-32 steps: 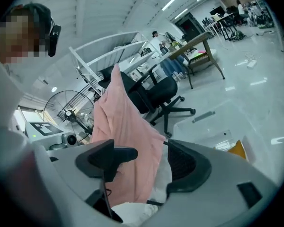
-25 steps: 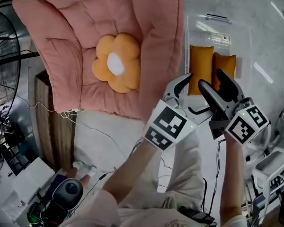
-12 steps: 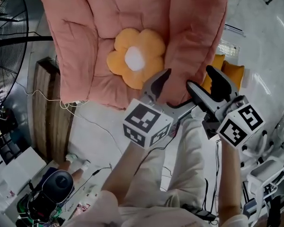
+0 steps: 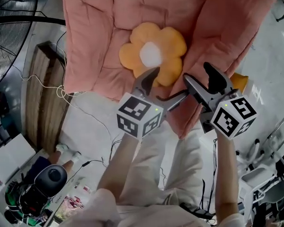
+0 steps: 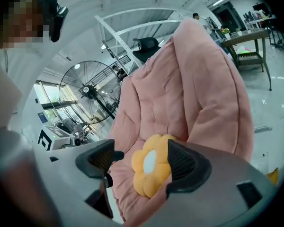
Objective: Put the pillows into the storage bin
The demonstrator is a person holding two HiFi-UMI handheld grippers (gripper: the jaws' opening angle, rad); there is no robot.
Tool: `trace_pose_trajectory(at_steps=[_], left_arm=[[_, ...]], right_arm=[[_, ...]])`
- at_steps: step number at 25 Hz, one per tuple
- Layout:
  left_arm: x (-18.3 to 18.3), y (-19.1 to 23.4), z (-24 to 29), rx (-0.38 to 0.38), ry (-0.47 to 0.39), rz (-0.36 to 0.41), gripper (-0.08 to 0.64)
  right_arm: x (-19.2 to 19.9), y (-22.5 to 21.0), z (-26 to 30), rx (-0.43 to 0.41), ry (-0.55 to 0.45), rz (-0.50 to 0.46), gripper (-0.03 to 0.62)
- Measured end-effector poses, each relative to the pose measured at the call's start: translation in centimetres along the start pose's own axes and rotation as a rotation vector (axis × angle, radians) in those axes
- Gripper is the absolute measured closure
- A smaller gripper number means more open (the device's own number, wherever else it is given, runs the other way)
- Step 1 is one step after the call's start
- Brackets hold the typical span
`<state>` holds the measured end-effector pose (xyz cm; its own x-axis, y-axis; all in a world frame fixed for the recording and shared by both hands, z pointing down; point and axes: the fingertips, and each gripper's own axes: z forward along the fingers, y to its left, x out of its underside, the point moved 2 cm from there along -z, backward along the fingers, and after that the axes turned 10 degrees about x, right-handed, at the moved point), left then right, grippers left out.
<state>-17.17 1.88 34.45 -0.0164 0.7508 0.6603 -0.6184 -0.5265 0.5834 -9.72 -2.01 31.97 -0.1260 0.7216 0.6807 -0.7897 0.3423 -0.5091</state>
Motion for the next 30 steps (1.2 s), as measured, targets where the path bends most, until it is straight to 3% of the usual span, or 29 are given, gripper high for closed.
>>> trace_pose_trajectory(at_steps=[7, 13, 18, 24, 30], left_arm=[[2.7, 6.4, -2.0, -0.077, 0.032, -0.080, 0.083], [6.9, 14.0, -2.8, -0.180, 0.186, -0.090, 0.081], [10.5, 17.4, -3.2, -0.219, 0.275, -0.098, 0.109], [15.0, 18.9, -2.1, -0.201, 0.433, -0.073, 0.110], [16.6, 19.6, -0.2, -0.175, 0.494, -0.057, 0.115]], right_arm=[[1.5, -0.1, 4.9, 0.106, 0.102, -0.094, 0.230], [1.7, 0.3, 10.8, 0.189, 0.170, -0.171, 0.227], [1.6, -0.3, 14.4, 0.278, 0.200, -0.234, 0.223], [1.3, -0.7, 17.7, 0.338, 0.220, -0.267, 0.218], [2.5, -2.2, 19.9, 0.404, 0.271, -0.351, 0.202]])
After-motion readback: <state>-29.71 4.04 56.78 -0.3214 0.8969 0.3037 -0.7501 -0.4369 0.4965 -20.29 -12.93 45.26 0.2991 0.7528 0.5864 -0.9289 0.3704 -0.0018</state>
